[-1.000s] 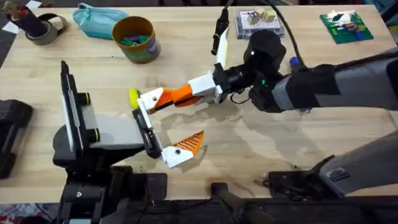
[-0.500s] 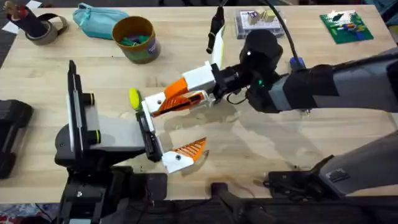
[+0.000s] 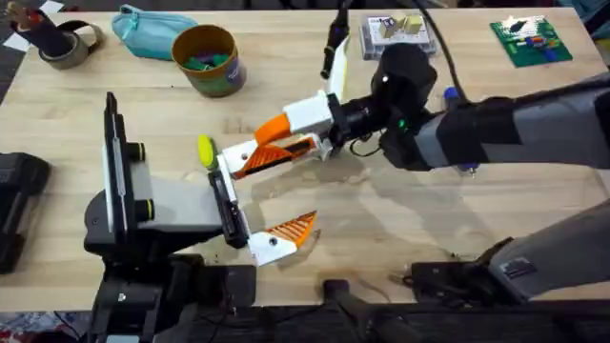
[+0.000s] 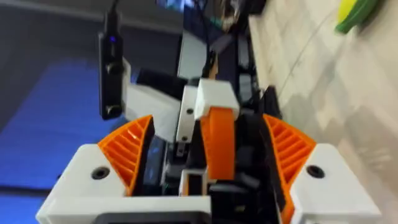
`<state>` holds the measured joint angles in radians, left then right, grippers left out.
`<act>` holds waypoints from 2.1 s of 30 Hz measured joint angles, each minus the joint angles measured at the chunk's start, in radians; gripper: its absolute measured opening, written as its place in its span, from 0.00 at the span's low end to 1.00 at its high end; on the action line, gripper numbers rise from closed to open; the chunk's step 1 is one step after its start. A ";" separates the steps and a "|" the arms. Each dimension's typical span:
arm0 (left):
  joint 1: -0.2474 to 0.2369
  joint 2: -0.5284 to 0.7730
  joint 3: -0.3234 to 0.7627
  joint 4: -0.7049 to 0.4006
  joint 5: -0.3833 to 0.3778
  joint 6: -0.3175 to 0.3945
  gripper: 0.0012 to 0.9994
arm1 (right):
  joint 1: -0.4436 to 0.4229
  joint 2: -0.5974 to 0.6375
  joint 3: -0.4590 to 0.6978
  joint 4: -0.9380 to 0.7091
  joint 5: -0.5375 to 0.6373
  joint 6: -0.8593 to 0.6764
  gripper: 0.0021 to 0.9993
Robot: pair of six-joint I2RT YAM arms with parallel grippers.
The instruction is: Pick up the gripper from the table and insert it into the empty holder that is missing its gripper. Then pick up a screw, insert it into the mounting hole, and use the screwdriver to tighten it. Finally, clean up the table by picking up the vegetable and placing it into the bucket.
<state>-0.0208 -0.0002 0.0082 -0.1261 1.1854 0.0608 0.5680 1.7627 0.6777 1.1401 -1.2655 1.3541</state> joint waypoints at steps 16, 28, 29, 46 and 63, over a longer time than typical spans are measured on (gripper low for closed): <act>0.000 0.000 0.000 0.000 0.000 0.000 0.99 | -0.235 0.000 0.146 -0.290 0.190 -0.307 1.00; 0.000 0.000 0.000 0.000 0.000 0.000 0.99 | -0.228 -0.008 0.630 -1.569 0.553 -1.044 1.00; 0.000 0.000 0.000 0.000 0.000 0.000 0.99 | -0.228 -0.018 0.658 -1.629 0.585 -1.096 1.00; 0.000 0.000 0.000 0.000 0.000 0.000 0.99 | -0.228 -0.416 0.666 -1.993 0.951 -1.347 1.00; 0.000 0.000 0.000 0.000 -0.001 0.000 0.99 | -0.085 -0.485 0.469 -2.111 1.133 -1.461 1.00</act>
<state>-0.0208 -0.0002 0.0082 -0.1261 1.1847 0.0605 0.4826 1.2777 1.1469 -0.9706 -0.1328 -0.1073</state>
